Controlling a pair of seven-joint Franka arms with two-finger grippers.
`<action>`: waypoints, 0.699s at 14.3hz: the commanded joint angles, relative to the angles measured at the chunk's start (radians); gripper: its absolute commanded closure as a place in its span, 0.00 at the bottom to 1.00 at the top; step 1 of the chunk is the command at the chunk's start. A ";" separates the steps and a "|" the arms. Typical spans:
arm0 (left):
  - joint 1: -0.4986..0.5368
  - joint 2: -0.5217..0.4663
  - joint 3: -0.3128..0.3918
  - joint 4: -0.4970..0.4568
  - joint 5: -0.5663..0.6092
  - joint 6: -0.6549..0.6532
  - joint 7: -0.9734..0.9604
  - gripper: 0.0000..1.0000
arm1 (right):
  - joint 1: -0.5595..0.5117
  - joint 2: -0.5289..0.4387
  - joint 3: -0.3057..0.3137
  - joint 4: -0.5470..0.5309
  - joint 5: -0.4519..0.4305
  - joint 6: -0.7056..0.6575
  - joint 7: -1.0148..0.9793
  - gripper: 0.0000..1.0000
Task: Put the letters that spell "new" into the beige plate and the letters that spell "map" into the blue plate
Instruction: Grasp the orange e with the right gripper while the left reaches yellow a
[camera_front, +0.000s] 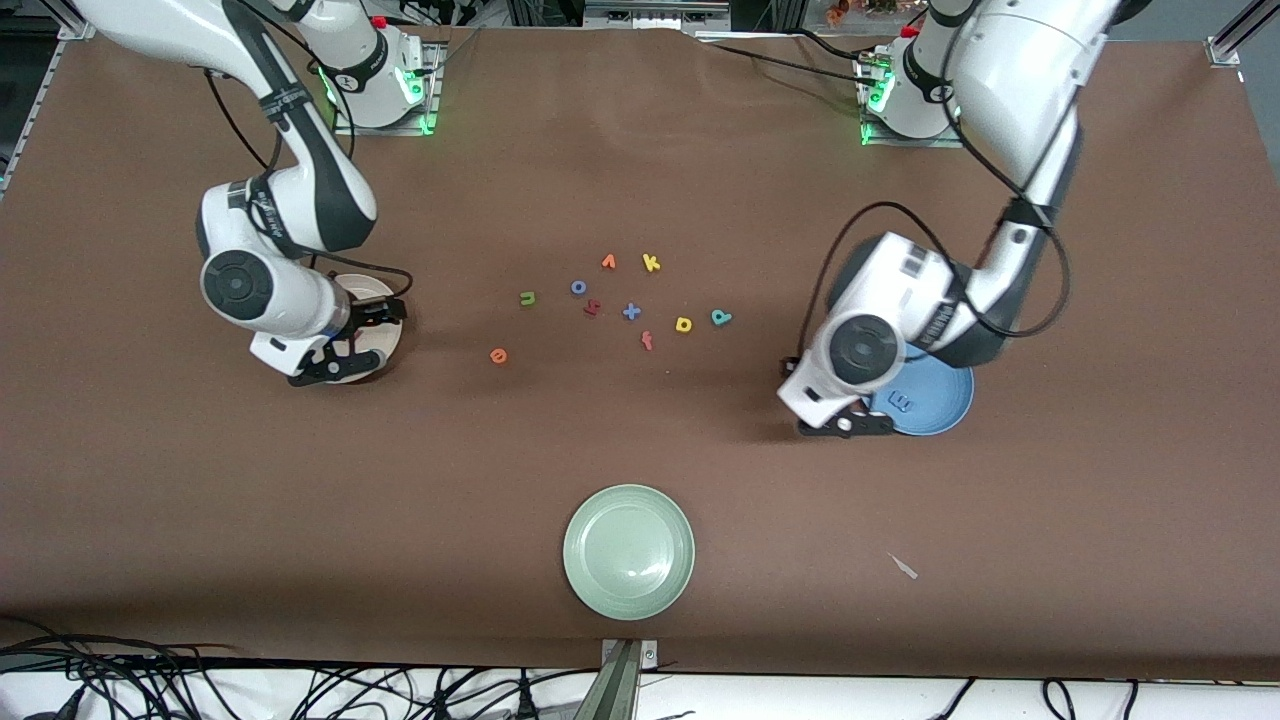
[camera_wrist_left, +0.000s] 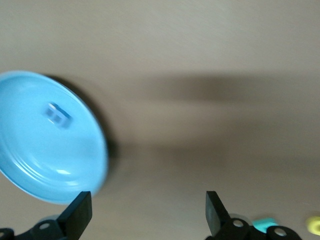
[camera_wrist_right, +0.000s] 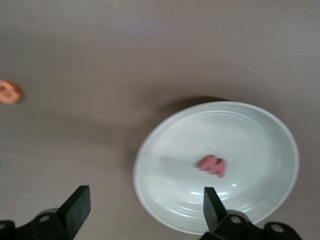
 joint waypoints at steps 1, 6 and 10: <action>-0.052 -0.011 0.005 -0.005 -0.050 -0.011 -0.087 0.00 | 0.002 0.005 0.038 0.013 0.046 0.039 0.117 0.00; -0.089 0.013 0.006 -0.023 -0.272 0.100 -0.186 0.00 | 0.123 0.132 0.053 0.088 0.038 0.168 0.344 0.00; -0.152 0.041 0.006 -0.038 -0.272 0.167 -0.274 0.01 | 0.170 0.232 0.050 0.140 0.004 0.243 0.404 0.00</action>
